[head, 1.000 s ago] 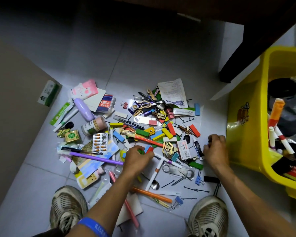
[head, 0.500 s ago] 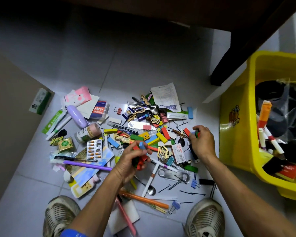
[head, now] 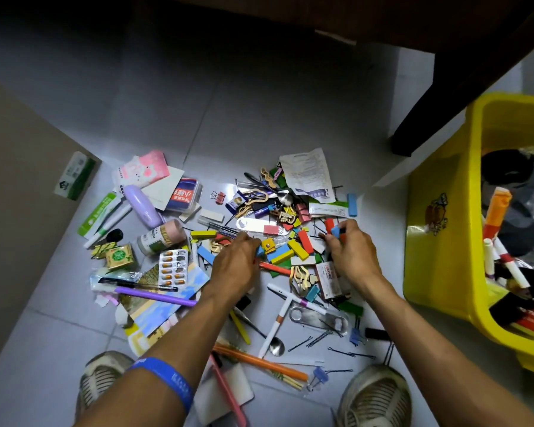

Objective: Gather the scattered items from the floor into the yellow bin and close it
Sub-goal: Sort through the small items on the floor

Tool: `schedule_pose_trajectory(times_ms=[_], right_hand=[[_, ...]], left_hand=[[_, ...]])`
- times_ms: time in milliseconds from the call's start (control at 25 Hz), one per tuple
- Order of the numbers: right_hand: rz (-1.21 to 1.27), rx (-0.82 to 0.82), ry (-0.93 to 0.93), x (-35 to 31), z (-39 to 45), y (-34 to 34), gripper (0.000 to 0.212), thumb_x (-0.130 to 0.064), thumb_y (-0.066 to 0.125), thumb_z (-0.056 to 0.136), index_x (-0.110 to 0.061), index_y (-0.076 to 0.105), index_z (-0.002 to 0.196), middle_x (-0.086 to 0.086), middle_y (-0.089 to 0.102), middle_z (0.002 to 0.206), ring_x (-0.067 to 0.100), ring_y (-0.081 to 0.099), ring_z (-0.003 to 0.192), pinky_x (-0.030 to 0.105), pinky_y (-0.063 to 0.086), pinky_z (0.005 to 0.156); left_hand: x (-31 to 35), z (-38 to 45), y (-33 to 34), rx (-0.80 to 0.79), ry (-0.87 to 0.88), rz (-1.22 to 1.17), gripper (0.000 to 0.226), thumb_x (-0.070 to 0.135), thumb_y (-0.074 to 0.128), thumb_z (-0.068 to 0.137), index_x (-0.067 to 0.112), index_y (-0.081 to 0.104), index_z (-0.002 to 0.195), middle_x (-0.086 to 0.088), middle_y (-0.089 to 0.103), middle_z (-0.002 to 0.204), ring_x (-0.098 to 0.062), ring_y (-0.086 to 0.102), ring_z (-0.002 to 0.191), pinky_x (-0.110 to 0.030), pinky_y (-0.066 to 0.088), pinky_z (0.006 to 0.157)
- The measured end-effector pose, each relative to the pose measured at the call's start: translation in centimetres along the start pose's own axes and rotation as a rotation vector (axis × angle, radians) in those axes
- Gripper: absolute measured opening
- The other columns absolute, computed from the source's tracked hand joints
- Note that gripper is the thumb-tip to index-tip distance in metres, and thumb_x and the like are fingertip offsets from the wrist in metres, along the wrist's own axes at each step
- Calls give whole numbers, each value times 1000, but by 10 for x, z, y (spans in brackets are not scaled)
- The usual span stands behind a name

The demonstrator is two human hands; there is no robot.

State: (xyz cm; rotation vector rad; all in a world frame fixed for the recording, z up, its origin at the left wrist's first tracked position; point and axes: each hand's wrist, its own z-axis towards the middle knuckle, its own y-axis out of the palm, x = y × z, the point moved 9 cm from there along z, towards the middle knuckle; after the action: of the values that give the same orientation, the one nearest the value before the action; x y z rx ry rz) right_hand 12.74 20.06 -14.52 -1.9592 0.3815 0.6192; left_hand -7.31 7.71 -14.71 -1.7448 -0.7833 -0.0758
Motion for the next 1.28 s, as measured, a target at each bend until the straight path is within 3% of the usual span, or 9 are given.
schedule_pose_trajectory(times_ms=[160,360,520,640,760,960,1080,1160,1280], right_hand=[[-47,-151,-39,-28,1,25,17,-38,58,94,-24,49,97,-7,54,83,16,55,75,32,40,62],[-363,-207,-103,-39,-7,52,33,-38,56,96,-10,52,114,12,46,117,32,57,90,35,42,70],[-433,-139,-134,-43,-9,54,35,-36,48,99,-8,50,119,13,39,117,31,56,90,43,52,75],[-386,-169,-105,-35,-9,58,36,-39,47,98,-9,49,118,13,41,118,31,56,92,42,51,74],[-313,-172,-117,-28,-7,58,32,-39,50,94,-11,54,108,10,49,108,30,56,82,35,44,66],[95,-251,49,-8,-11,67,21,-40,60,83,-19,65,83,2,68,79,22,64,71,36,51,63],[514,-368,272,-5,-21,80,20,-35,66,83,-15,69,82,3,71,67,15,67,57,32,55,51],[737,-406,334,-13,-31,87,20,-32,66,85,-13,67,80,1,65,62,15,61,49,24,42,38],[1008,-399,366,-28,-43,77,22,-30,64,85,-10,69,91,1,59,66,14,54,50,23,40,41]], left_hand=[[-6,-4,-7,90,-38,0,22,28,59,92,19,47,76,0,53,84,-24,56,77,-30,33,63],[-14,-15,1,81,-199,-327,7,32,60,93,26,59,90,14,53,77,2,49,69,-17,33,56],[-4,-18,36,-49,-373,-661,23,31,63,92,18,67,111,1,70,99,-14,66,89,-31,54,80],[-9,-21,50,-31,-548,-960,3,24,68,90,26,67,91,1,71,92,-12,70,80,-30,58,72],[-7,-21,65,-35,-681,-1192,8,20,72,87,25,65,85,-7,72,86,-23,71,67,-42,62,67],[-2,-9,73,-23,-730,-1281,2,19,71,88,18,69,87,-7,73,83,-17,68,64,-32,59,62],[0,-11,75,-50,-750,-1387,5,14,70,88,12,67,91,-6,75,76,-15,71,61,-27,58,56],[5,-17,71,-53,-748,-1459,8,12,69,88,11,66,95,-7,75,75,-19,68,56,-27,55,54],[25,-22,50,-93,-659,-1574,19,12,67,87,9,66,106,-16,72,81,-25,62,55,-33,54,59]])
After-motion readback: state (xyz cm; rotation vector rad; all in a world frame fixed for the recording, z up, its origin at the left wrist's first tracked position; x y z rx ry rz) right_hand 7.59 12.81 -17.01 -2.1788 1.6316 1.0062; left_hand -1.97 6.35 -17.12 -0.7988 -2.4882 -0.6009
